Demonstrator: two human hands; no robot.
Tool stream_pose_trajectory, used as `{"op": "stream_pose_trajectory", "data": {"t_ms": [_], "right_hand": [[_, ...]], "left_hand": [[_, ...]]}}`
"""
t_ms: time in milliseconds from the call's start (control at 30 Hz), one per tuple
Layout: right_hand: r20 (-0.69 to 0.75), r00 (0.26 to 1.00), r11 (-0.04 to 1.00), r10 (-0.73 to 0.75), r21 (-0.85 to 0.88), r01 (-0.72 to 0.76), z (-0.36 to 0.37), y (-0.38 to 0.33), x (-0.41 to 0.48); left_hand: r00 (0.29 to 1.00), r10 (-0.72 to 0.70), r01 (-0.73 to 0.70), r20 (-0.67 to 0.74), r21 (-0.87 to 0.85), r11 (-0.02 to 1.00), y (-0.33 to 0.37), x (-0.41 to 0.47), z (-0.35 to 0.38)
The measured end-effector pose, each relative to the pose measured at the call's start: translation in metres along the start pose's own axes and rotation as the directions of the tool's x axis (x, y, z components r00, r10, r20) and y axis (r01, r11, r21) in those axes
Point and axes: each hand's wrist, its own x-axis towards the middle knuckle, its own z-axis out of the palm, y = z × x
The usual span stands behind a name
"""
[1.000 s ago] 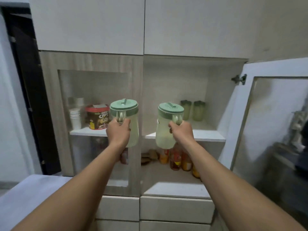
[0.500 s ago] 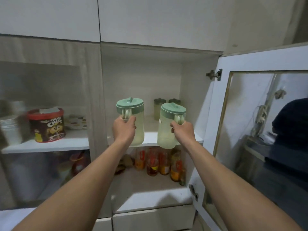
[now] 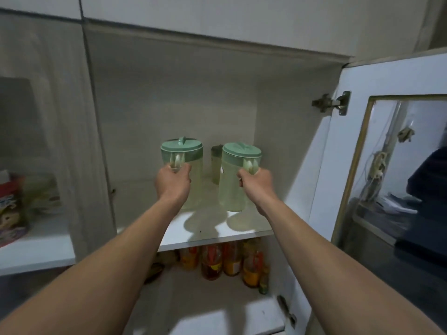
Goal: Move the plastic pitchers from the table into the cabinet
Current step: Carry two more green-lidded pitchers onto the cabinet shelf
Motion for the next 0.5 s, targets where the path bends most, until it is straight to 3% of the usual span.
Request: {"op": "stream_pose_trajectory", "data": {"t_ms": [500], "right_hand": [[0.139,0.99,0.999,-0.005,-0.053,0.012,0.14,0.082,0.205]], "left_hand": [[0.985,-0.065,0.078,-0.162,0.079,0.994,-0.1,0.173,0.094]]}}
